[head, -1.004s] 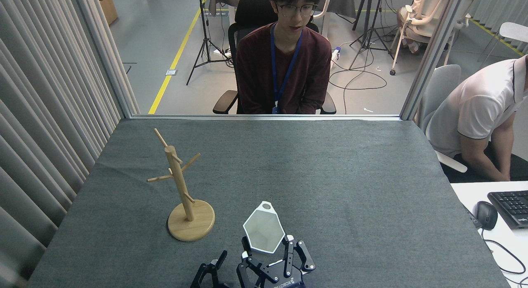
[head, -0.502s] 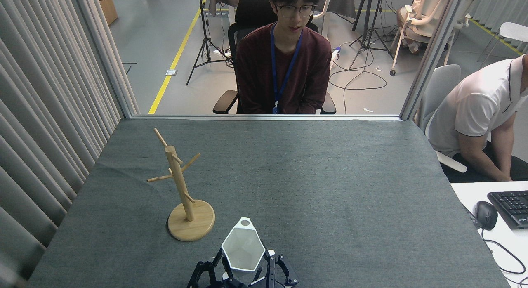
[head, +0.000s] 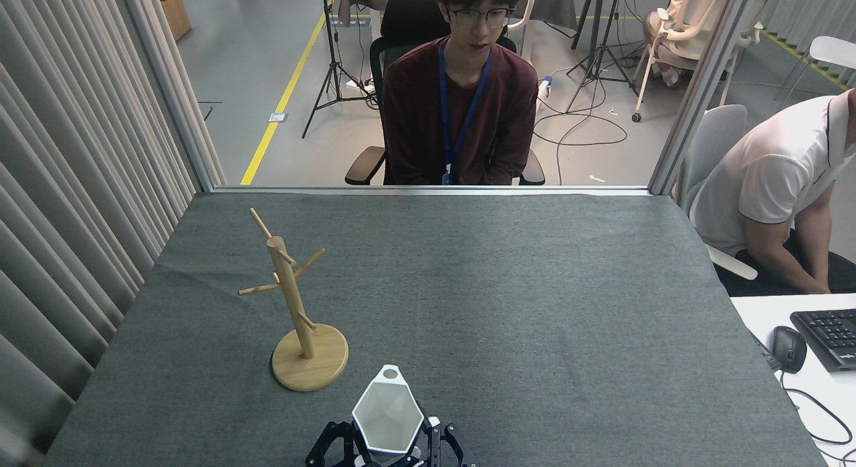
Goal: Hang cup on storage rack
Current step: 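Grasp the cup with the left gripper and release the right gripper, then carry the cup with the left gripper toward the wooden stand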
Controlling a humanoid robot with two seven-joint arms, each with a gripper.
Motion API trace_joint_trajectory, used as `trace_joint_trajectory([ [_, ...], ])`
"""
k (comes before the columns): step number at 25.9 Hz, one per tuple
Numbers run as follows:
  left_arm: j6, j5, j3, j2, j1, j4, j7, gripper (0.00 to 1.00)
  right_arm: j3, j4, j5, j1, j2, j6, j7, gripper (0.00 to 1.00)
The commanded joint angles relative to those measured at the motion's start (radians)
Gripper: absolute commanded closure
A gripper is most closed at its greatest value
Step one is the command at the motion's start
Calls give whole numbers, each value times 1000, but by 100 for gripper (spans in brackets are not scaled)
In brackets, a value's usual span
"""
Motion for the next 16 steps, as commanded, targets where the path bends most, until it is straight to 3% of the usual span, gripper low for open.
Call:
trace_joint_trajectory([
  [1,1,1,0,2,0,-2,14,40,1,1,0,1,0,0,-3,41],
  [3,1,1,0,5,-5,0,14,44,1,1,0,1,0,3,-3,39],
  [4,1,1,0,5,-8,0,14,44,1,1,-2,1,0,8,-5,30],
  [6,1,1,0,6,-9,0,14,43,1,1,-6,1,0,22,-11,1],
  [12,1,1,0,6,-12,0,16,43,1,-16,-6,1,0,23,-43,1],
  [16,1,1,0,11,-11,0,17,43,-5,-96,-8,-1,0,22,-106,1],
])
